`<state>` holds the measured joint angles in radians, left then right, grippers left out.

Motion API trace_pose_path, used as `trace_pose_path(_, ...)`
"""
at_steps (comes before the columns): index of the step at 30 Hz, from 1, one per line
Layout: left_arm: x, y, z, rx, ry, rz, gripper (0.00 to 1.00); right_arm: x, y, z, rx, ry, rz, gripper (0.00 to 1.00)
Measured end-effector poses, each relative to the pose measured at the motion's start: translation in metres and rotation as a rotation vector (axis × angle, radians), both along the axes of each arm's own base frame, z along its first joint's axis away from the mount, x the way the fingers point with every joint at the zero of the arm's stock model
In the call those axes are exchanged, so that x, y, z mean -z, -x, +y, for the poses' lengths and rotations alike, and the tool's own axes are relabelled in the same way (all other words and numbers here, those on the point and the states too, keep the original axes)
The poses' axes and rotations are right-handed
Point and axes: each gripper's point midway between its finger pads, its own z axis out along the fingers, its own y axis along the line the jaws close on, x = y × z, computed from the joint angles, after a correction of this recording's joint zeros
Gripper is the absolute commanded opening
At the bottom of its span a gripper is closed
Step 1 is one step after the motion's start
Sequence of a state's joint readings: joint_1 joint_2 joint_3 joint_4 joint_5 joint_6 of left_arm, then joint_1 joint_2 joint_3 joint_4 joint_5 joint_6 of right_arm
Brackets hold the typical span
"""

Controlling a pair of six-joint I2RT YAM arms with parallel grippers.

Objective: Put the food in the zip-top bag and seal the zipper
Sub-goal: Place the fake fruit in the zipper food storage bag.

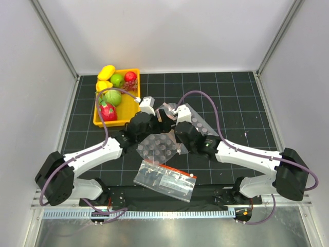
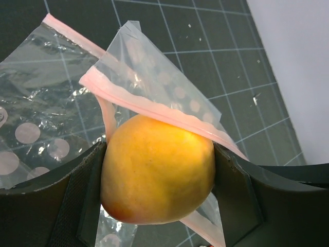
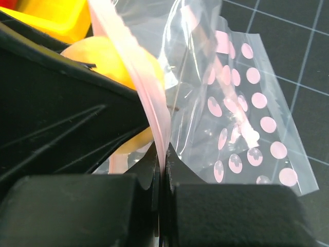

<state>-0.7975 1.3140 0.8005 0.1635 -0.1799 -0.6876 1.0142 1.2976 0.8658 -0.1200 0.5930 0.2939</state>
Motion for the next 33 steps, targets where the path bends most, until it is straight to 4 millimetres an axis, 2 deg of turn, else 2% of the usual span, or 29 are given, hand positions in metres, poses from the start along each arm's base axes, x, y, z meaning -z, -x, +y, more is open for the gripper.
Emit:
trace_pose_path(9, -0.014, 0.012, 0.014, -0.027, 0.133, -0.075, 0.00, -0.010, 0.004, 0.002, -0.037, -0.122, 0.032, 0.01)
trace_pose_path(14, -0.027, 0.010, 0.012, -0.034, 0.192, -0.106, 0.06, -0.019, 0.005, 0.000, -0.056, -0.191, 0.033, 0.01)
trace_pose_path(19, -0.018, 0.001, 0.002, -0.040, 0.171, -0.065, 0.14, -0.021, 0.008, 0.003, -0.079, -0.216, 0.042, 0.01)
trace_pose_path(29, 0.005, -0.018, -0.014, -0.054, 0.042, 0.032, 0.22, -0.022, 0.007, 0.002, -0.074, -0.215, 0.038, 0.01)
trace_pose_path(31, 0.011, -0.020, -0.017, -0.051, 0.016, 0.050, 0.30, -0.022, 0.007, 0.002, -0.073, -0.214, 0.038, 0.01)
trace_pose_path(32, 0.015, -0.020, -0.017, -0.049, 0.005, 0.059, 0.44, -0.022, 0.007, 0.002, -0.072, -0.214, 0.038, 0.01)
trace_pose_path(33, 0.017, -0.018, -0.017, -0.048, -0.005, 0.067, 0.47, -0.021, 0.007, 0.001, -0.070, -0.212, 0.039, 0.01)
